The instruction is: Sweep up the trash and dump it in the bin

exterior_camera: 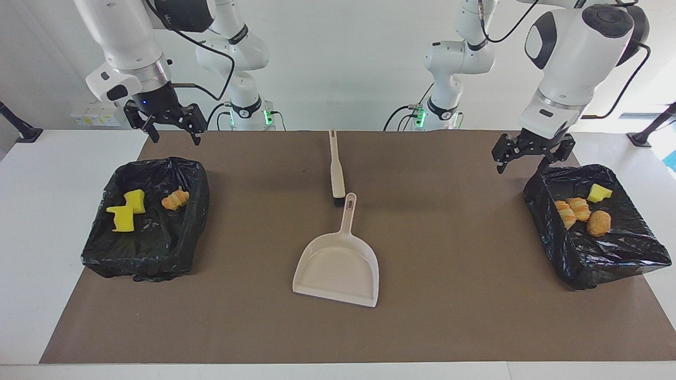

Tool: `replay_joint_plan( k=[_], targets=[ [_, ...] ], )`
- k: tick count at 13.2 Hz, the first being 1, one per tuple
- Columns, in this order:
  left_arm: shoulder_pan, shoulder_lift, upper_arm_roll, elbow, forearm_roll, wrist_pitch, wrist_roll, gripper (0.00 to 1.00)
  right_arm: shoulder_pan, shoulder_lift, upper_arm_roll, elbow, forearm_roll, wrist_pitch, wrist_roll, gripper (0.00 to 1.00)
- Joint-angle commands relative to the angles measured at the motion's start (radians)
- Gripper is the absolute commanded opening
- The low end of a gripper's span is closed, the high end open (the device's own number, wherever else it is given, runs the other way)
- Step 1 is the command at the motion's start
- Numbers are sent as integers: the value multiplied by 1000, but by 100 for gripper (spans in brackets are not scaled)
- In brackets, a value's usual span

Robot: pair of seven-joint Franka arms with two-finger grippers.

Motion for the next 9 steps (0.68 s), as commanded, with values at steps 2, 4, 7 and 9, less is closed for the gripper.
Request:
replay_joint_plan(
  k=[2,4,7,9],
  targets=[
    [26,-91,43,-14,-10,-104,60,100,-15,-64,0,-94,31,-1,-54,100],
    [13,-141,66,-19,-10,-181,84,100,-12,-69,0,-104,34,36,-70,100],
    [19,-186,65,-42,-9,-240,84,100,-1,-62,2,-107,40,85,-68,100],
    [13,-186,63,-51,-7,-200,89,100,-5,-59,0,-107,45,105,-70,100]
  ],
)
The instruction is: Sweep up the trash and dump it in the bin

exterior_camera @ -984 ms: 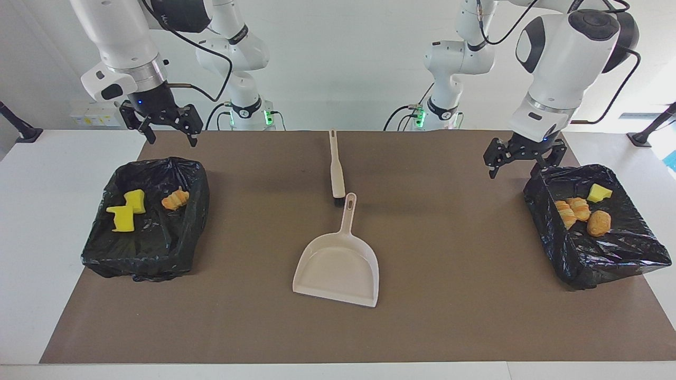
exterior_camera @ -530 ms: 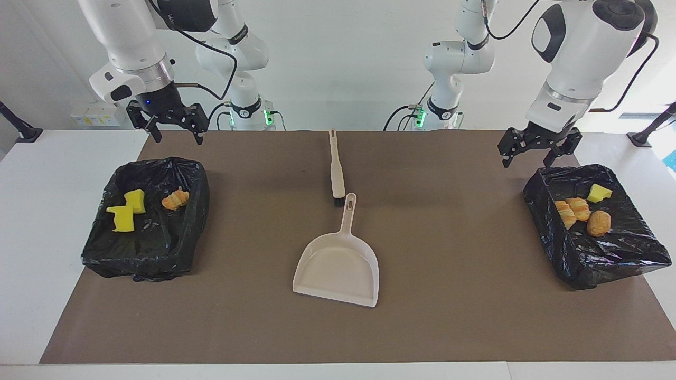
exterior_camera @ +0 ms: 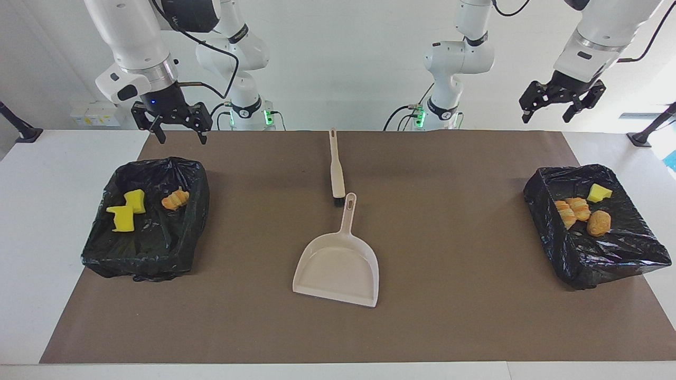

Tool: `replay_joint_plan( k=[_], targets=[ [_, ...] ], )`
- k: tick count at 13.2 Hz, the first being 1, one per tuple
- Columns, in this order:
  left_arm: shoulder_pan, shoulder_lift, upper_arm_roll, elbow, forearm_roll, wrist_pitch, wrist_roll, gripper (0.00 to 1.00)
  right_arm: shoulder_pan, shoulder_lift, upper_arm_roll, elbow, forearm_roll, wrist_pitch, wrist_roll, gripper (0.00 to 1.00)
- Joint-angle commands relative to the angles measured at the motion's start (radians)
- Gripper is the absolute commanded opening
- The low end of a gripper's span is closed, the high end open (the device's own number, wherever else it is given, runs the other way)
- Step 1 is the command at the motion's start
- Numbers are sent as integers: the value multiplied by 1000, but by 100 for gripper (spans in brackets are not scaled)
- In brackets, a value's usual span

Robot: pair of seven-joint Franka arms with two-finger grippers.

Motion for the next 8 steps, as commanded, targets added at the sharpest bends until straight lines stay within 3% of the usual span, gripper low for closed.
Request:
replay_joint_plan(
  k=[1,3,8],
  targets=[
    [-7,-13,-1,-52,-14,80,4,100,-7,-18,-2,-29,22,34,-36,100],
    [-14,-1,-5,-55,-54,156,7,100,-10,-18,-2,-29,22,31,-37,100],
    [-31,30,-4,-55,-54,142,30,100,-11,-20,-2,-28,22,13,-58,100]
  ],
)
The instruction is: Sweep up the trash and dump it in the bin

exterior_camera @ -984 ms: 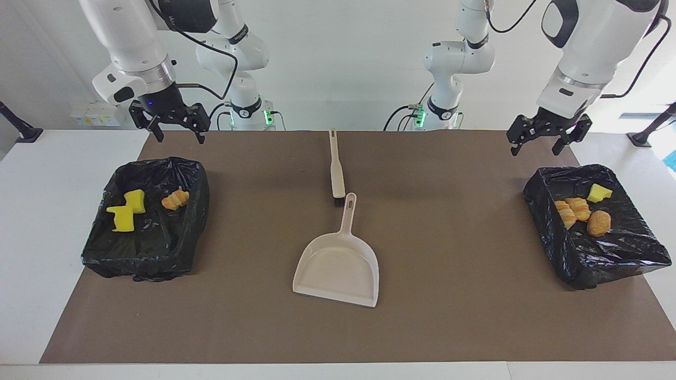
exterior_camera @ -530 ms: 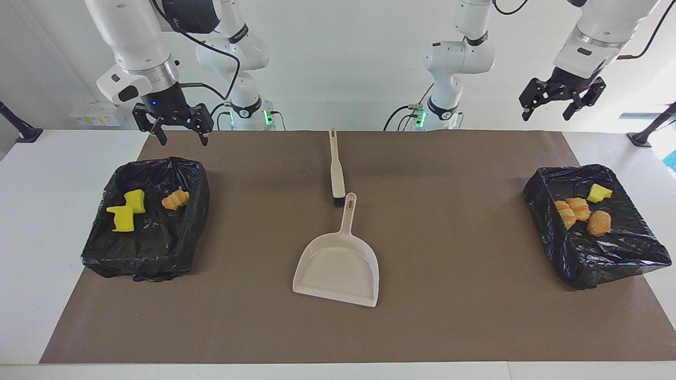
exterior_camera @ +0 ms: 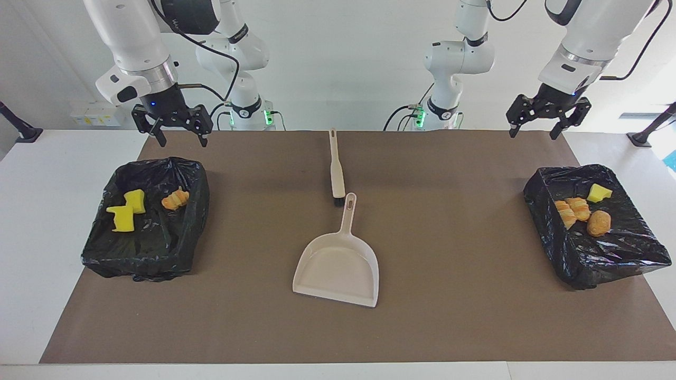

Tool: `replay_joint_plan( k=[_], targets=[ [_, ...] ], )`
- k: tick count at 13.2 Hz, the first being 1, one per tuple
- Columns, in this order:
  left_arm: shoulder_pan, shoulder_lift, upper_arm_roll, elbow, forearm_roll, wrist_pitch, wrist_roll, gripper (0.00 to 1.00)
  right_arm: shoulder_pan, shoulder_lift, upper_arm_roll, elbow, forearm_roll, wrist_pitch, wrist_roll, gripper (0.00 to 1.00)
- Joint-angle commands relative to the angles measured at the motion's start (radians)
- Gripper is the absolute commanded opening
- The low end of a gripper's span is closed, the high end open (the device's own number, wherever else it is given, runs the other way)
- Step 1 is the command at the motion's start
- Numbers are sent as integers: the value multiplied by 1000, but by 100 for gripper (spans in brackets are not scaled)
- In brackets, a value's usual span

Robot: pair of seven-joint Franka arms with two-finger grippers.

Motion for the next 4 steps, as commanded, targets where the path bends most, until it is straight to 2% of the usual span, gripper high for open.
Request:
replay_joint_plan(
  k=[1,4],
  targets=[
    [-9,-3,13,-3,-10,-2,21,100,-10,-20,0,-23,20,-1,-48,100],
    [-5,-5,13,-3,-8,-8,23,100,-7,-20,0,-23,23,-7,-49,100]
  ],
)
